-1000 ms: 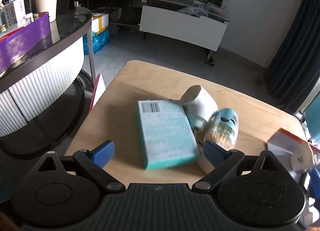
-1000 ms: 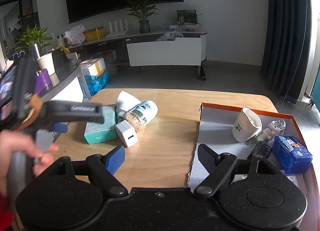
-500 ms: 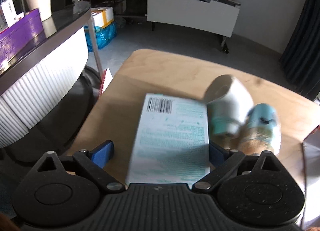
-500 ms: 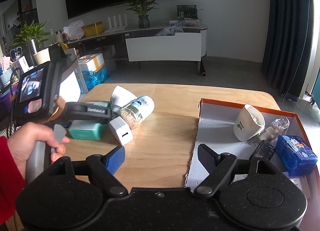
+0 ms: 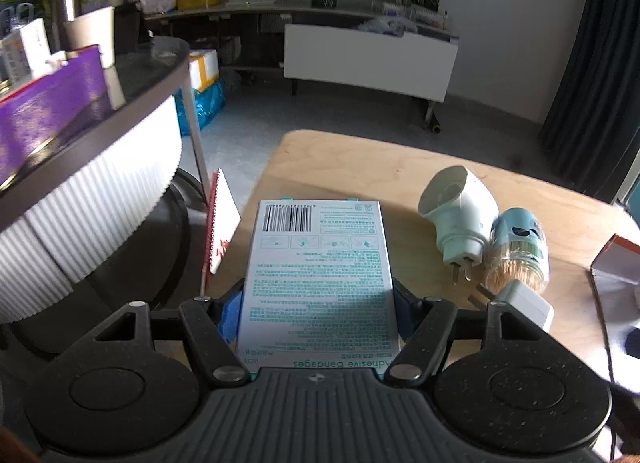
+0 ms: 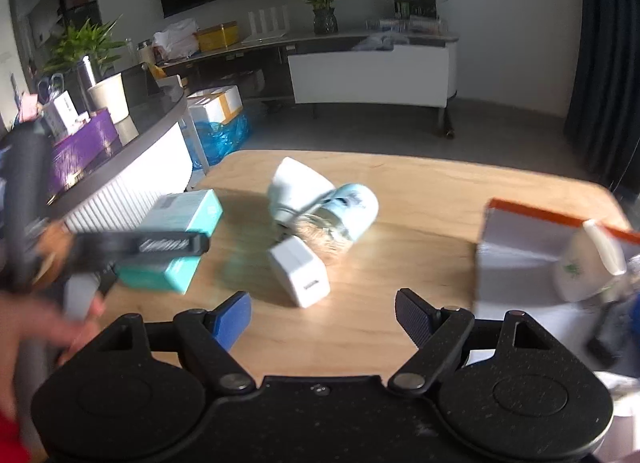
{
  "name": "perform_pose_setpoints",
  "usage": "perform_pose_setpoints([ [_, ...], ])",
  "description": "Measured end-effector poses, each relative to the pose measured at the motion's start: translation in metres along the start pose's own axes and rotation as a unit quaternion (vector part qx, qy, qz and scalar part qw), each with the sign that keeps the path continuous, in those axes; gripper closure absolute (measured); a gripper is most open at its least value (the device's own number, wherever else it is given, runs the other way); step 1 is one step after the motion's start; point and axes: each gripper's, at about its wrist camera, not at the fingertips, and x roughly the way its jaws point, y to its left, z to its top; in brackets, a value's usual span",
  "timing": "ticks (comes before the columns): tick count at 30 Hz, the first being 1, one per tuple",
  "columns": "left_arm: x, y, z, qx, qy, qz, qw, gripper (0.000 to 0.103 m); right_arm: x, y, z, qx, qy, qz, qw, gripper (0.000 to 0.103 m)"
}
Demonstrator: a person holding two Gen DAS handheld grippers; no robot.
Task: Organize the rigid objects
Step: 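Grasp the teal bandage box with left tool while right grasps the white USB charger, then carry the teal box with left tool while right carries the white charger toward the tray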
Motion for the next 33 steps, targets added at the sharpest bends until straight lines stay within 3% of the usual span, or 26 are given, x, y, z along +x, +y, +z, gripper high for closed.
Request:
perform_pose_setpoints([
  [5, -0.017, 0.016, -0.008, -0.018, -0.009, -0.003, 0.9998, 0.032, 0.031, 0.016, 0.002, 0.059, -0.003, -0.016, 0.998, 0.008],
  [10, -0.025, 0.027, -0.012, -0.027, -0.013, -0.011, 0.9995, 0.032, 0.060, 0.029, -0.001, 0.097, -0.015, -0.064, 0.993, 0.009],
  [13, -0.025, 0.027, -0.015, -0.025, -0.015, -0.018, 0.9994, 0.032, 0.072, 0.034, -0.002, 0.102, -0.017, -0.081, 0.991, 0.019],
  [15, -0.026, 0.026, -0.016, -0.018, -0.018, -0.024, 0.9994, 0.032, 0.077, 0.039, -0.002, 0.087, -0.024, -0.100, 0.991, 0.047],
  [19, -0.027, 0.026, -0.022, -0.011, -0.019, -0.039, 0.9990, 0.032, 0.074, 0.040, -0.004, 0.082, -0.026, -0.106, 0.991, 0.051],
  [20, -0.027, 0.027, -0.023, -0.011, -0.018, -0.042, 0.9989, 0.032, 0.071, 0.040, -0.006, 0.081, -0.029, -0.109, 0.990, 0.068],
  [27, -0.036, 0.025, -0.031, -0.002, -0.016, -0.062, 0.9979, 0.032, 0.043, 0.034, -0.021, 0.066, -0.019, -0.098, 0.993, 0.069],
  [33, -0.057, 0.022, -0.043, 0.000, -0.018, -0.073, 0.9972, 0.032, -0.004, 0.028, -0.035, 0.050, -0.047, -0.069, 0.995, 0.069],
])
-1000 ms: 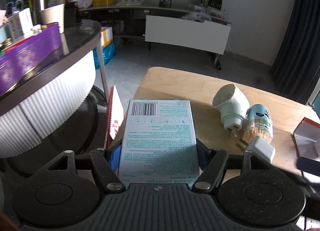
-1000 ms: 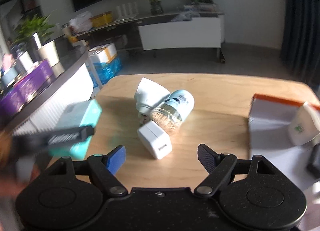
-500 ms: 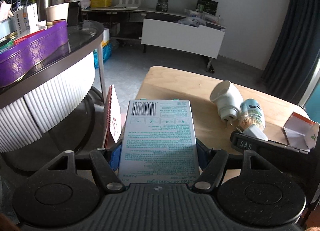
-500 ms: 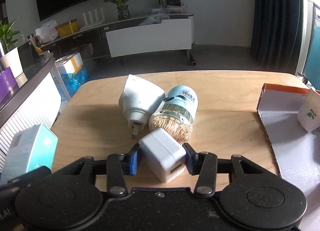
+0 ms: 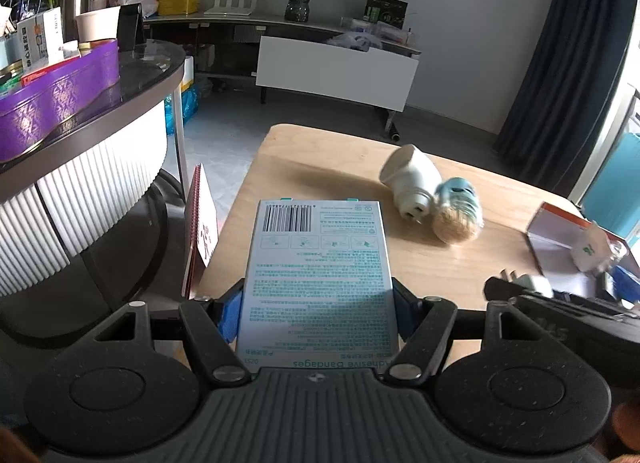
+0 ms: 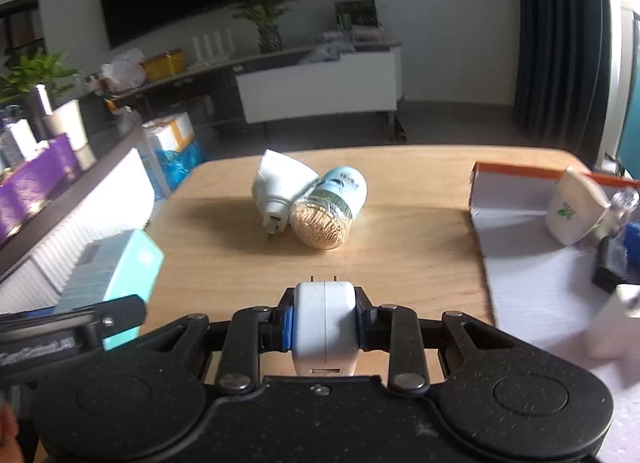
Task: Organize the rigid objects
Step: 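Carry the teal box with left tool while right carries the white charger toward the tray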
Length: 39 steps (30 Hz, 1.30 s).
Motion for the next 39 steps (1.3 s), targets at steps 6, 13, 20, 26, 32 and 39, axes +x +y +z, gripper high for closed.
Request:
perform_pose_setpoints([
  [6, -0.020, -0.013, -0.011, 0.004, -0.004, -0.007, 1.0000, 0.032, -0.042, -0.003, -0.005, -0.026, -0.018, 0.003, 1.000, 0.069],
  [13, -0.044, -0.036, -0.019, 0.017, -0.017, -0.012, 0.9996, 0.032, -0.081, -0.011, -0.009, -0.031, -0.031, 0.007, 0.999, 0.069],
  [20, -0.058, -0.057, -0.027, 0.020, -0.020, -0.023, 0.9993, 0.032, -0.112, -0.024, -0.013, -0.034, -0.045, 0.002, 0.998, 0.069],
  [26, -0.065, -0.076, -0.033, 0.030, -0.017, -0.036, 0.9987, 0.032, -0.132, -0.043, -0.016, -0.031, -0.052, -0.007, 0.998, 0.069],
  [32, -0.071, -0.093, -0.038, 0.035, -0.017, -0.049, 0.9981, 0.032, -0.149, -0.061, -0.023, -0.029, -0.060, -0.021, 0.998, 0.069],
  [39, -0.072, -0.114, -0.043, 0.049, -0.011, -0.067, 0.9965, 0.032, -0.161, -0.081, -0.029, -0.017, -0.063, -0.036, 0.997, 0.069],
])
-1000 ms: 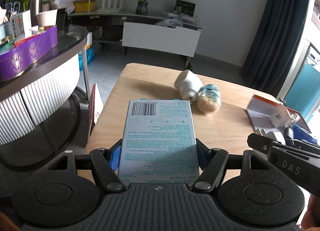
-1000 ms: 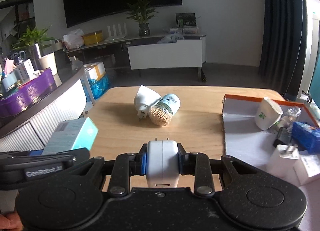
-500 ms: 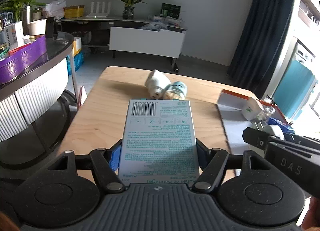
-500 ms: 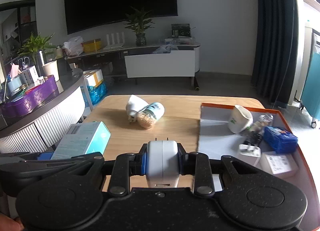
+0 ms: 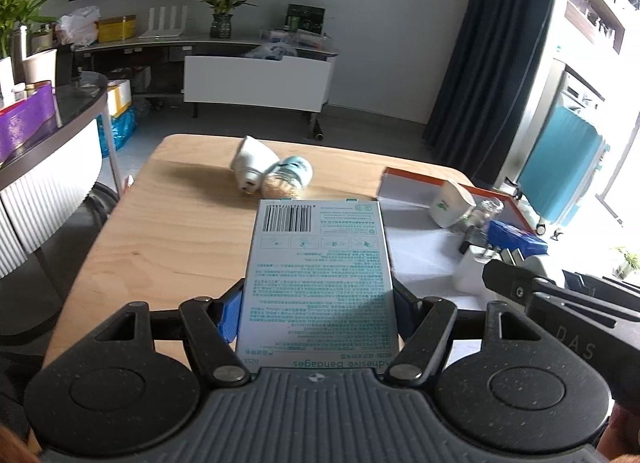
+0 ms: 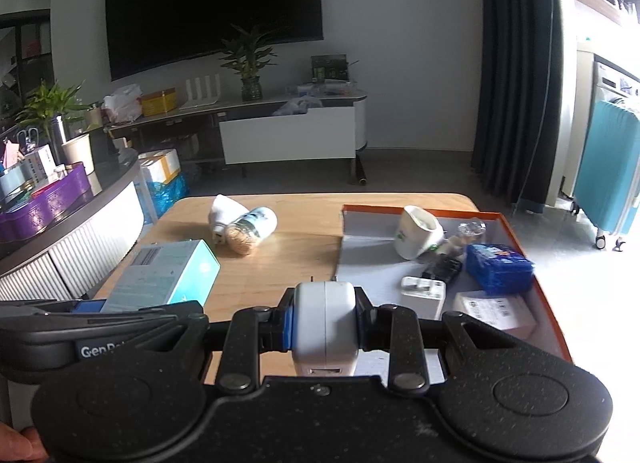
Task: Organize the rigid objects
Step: 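Lower the teal box over the tray with left tool while right lowers the white charger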
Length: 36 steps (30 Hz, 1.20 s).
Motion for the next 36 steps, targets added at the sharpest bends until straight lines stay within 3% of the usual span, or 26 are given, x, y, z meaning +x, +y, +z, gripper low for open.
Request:
perform_pose_setpoints([
  [36, 0.021, -0.093, -0.010, 0.063, 0.042, -0.077, 0.9942, 0.032, -0.026, -0.092, -0.012, 0.052, -0.001, -0.084, 0.995, 0.069],
])
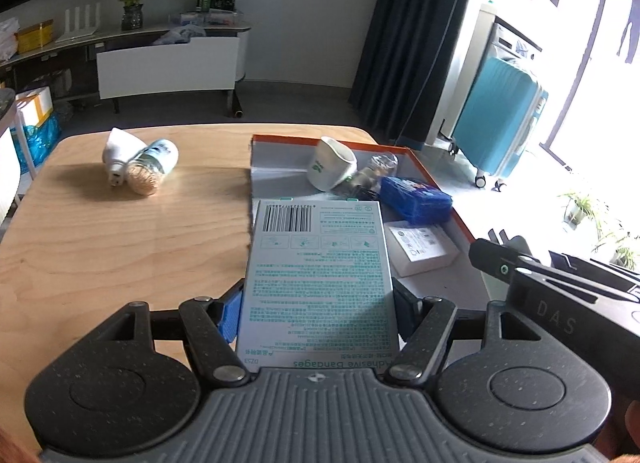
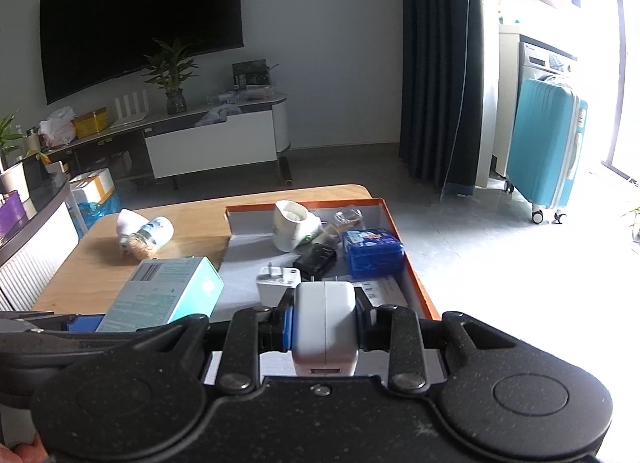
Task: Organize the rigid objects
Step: 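Lower the teal box over the tray with left tool while right lowers the white charger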
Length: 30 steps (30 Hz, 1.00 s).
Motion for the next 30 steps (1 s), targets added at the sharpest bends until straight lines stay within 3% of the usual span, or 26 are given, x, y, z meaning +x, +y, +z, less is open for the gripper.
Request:
perform_pose_setpoints([
  [30, 0.022, -0.019, -0.002, 0.015, 0.029, -0.005, 0.9995, 0.032, 0.020, -0.018, -0.004, 0.014, 0.015, -0.007, 1.000, 0.069],
])
